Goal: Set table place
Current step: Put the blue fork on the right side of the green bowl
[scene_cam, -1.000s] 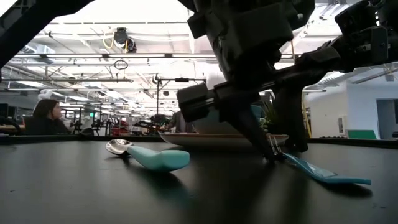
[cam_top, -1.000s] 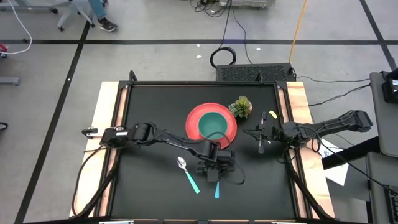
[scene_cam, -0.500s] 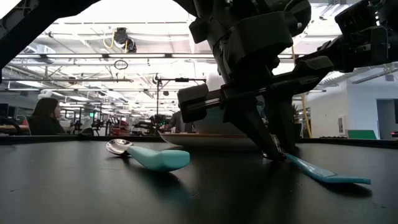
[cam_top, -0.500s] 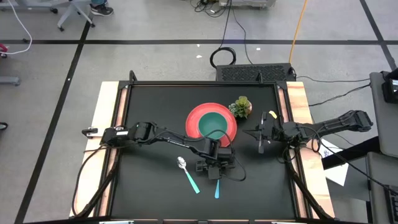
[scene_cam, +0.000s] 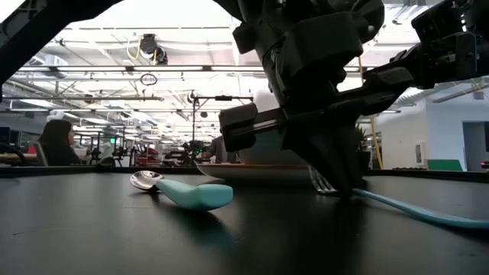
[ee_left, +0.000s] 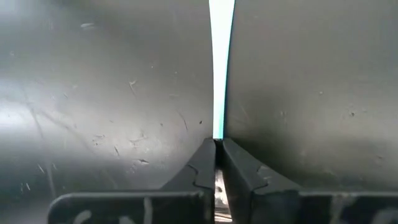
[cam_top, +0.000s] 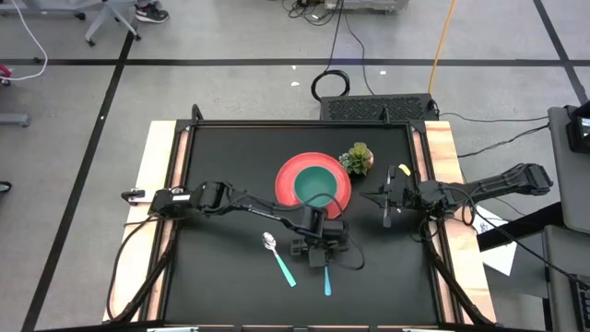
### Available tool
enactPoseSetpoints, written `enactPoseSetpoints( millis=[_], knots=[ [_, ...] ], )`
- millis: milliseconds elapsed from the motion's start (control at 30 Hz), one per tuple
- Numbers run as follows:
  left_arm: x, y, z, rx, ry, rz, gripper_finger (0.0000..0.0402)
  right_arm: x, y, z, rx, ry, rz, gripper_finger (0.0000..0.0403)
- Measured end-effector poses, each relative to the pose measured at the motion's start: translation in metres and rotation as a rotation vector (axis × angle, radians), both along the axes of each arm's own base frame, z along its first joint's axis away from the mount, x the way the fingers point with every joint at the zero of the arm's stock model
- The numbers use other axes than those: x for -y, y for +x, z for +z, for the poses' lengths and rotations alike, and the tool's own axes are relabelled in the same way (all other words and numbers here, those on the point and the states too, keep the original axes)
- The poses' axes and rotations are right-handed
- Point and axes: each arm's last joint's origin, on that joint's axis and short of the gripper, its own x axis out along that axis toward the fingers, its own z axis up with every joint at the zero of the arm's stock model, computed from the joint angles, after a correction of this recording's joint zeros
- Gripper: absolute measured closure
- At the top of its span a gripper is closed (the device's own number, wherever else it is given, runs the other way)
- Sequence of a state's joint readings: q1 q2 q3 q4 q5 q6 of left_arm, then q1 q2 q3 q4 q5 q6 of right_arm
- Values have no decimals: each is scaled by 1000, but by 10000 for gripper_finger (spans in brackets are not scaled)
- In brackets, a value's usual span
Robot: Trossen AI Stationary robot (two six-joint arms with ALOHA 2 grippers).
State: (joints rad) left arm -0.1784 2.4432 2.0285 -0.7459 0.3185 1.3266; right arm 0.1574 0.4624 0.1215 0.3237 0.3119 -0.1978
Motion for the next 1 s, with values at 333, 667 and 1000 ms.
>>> enactPoseSetpoints(
  millis=[333, 667, 1000],
  knots=[
    [11, -3, 7, 29, 66, -3, 390, 0, 0, 0, 0, 1, 0, 403],
    [15, -7, 36, 82, 100, 33, 395, 0, 0, -1, -11, 0, 1, 403],
    [10, -25, 76, 40, 97, 71, 396, 0, 1, -1, -13, 0, 0, 403]
  ],
)
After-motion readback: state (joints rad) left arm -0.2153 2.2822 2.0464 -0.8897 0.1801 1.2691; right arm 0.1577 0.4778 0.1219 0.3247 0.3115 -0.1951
